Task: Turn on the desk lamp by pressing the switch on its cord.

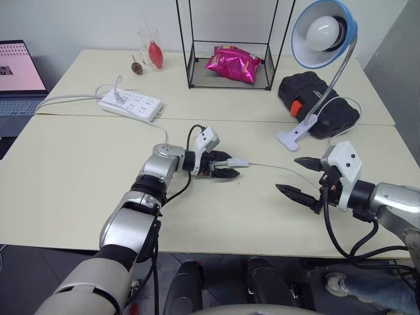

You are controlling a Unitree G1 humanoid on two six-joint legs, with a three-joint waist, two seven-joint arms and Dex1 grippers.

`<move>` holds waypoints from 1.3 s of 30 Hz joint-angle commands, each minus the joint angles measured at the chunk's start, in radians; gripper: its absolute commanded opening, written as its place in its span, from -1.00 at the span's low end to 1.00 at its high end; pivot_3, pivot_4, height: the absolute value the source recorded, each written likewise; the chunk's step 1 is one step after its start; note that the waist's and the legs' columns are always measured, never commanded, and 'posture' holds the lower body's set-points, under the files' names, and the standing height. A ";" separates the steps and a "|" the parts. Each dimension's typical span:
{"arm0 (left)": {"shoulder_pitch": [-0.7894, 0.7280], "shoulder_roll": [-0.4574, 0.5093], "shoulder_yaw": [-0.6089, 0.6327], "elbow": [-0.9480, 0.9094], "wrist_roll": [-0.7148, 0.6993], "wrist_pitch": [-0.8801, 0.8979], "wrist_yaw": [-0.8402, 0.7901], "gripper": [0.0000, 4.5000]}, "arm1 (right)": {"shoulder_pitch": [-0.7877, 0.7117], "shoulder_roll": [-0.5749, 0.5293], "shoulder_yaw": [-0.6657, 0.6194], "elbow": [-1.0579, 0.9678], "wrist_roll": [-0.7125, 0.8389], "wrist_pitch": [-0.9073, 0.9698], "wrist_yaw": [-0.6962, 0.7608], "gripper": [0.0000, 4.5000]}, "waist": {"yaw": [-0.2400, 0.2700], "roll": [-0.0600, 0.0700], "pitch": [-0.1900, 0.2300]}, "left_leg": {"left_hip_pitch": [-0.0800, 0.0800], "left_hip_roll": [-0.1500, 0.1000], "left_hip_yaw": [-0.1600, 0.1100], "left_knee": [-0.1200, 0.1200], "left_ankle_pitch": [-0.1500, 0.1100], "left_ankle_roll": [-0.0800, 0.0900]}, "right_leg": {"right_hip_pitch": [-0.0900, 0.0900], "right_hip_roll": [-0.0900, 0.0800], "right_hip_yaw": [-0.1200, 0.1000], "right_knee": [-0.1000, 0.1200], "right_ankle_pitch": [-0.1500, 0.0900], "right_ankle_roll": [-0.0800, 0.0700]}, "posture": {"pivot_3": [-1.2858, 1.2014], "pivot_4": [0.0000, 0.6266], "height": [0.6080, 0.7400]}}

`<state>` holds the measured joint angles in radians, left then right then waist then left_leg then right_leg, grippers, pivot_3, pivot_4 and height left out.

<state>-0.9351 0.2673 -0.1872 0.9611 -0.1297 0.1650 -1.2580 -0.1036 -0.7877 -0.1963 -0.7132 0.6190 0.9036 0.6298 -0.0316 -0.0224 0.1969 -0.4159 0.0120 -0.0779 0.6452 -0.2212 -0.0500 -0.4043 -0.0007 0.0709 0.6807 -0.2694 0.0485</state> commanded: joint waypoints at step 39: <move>0.291 0.042 0.026 -0.883 -0.004 0.290 0.310 -0.52 | -0.138 0.793 -0.037 0.317 0.752 0.094 -0.899 1.00 | -0.007 0.001 -0.001 | 0.001 0.002 -0.002 -0.001 0.000 0.001 | 0.000 0.002 0.000 0.001 0.000 -0.001 | 0.03 -0.52 1.00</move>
<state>-0.6478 0.3114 -0.1624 0.1422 -0.1140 0.4100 -0.9744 -0.1955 -0.0249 -0.2266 -0.4239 1.3303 1.0562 -0.2096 -0.0382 -0.0216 0.1956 -0.4153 0.0141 -0.0793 0.6438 -0.2209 -0.0493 -0.4047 0.0010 0.0708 0.6816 -0.2692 0.0476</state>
